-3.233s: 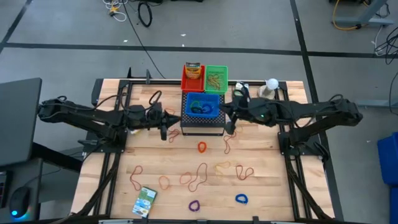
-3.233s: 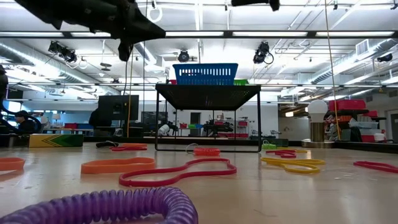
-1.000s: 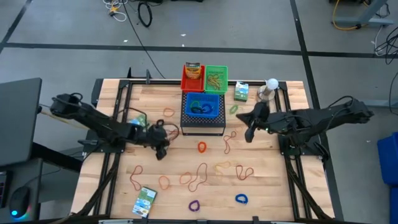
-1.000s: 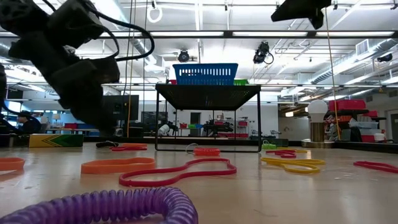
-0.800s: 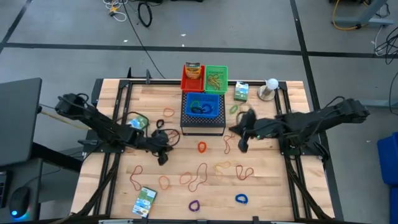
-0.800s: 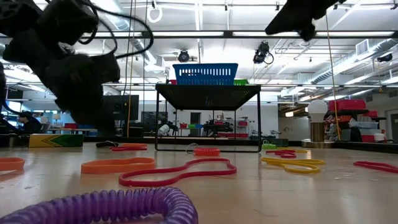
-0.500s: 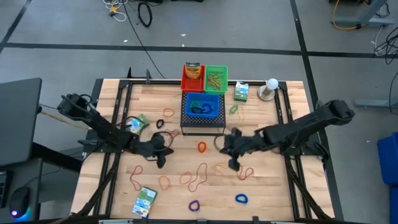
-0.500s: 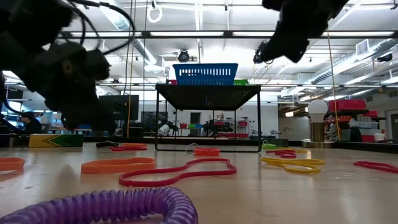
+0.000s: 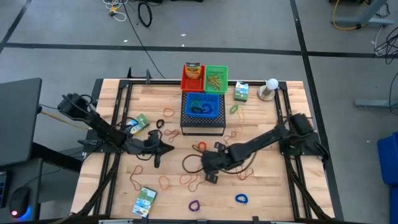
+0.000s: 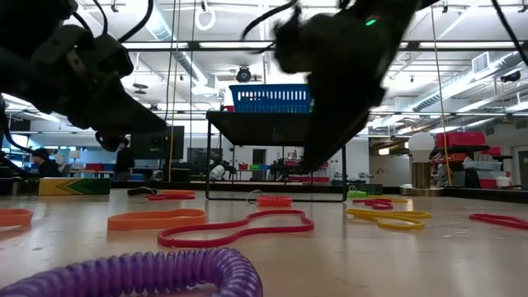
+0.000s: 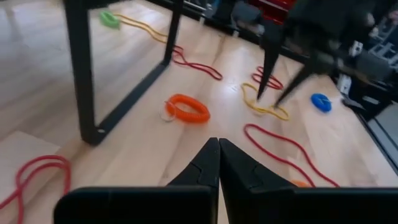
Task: Pick & Place Office Desk Supplies
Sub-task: Put the red rubber band into the green bin on the shelf
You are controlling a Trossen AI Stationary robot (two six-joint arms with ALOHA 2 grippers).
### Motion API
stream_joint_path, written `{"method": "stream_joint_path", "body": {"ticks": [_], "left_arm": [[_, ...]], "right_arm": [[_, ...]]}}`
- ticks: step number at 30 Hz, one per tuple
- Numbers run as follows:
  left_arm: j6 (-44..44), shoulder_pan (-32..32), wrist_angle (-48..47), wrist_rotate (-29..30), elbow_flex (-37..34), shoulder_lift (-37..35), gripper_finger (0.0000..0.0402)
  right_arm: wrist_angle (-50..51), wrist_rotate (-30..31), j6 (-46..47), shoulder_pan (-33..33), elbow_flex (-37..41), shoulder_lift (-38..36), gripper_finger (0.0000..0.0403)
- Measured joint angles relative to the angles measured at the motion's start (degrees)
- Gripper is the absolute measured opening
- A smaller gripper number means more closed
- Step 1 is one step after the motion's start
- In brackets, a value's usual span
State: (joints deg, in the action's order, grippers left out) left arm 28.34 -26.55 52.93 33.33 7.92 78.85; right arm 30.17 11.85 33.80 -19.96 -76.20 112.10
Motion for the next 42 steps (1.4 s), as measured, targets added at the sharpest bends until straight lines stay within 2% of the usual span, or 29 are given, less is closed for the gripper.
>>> {"method": "stream_joint_path", "body": {"ticks": [5,10,14,20,30,36,42], "left_arm": [[0.3,0.0,0.5,2.0,0.0,0.0,0.0008],[0.4,-0.1,0.5,2.2,0.0,0.0,0.0008],[0.4,-0.1,0.5,2.3,0.0,0.0,0.0009],[0.7,-0.1,0.5,2.2,0.0,0.0,0.0009],[0.9,-0.1,0.4,2.2,0.0,0.0,0.0009],[1.2,-0.1,0.4,2.2,0.0,0.0,0.0009],[4.5,-0.1,0.4,2.2,0.0,0.0,0.0009]], "right_arm": [[0.2,-1.6,-2.0,1.6,-4.9,5.5,0.0119],[0.2,-1.9,-1.9,2.7,-5.4,7.1,0.0088],[0.6,-3.6,-5.9,3.0,-5.4,7.2,0.0061],[1.4,-6.3,-7.7,3.8,-5.3,7.6,0.0055],[1.1,-5.7,-7.5,4.6,-5.3,8.5,0.0052],[1.2,-6.0,-7.4,4.8,-5.3,8.4,0.0009],[2.1,-4.6,-4.3,4.4,-5.1,7.0,0.0006]]}}
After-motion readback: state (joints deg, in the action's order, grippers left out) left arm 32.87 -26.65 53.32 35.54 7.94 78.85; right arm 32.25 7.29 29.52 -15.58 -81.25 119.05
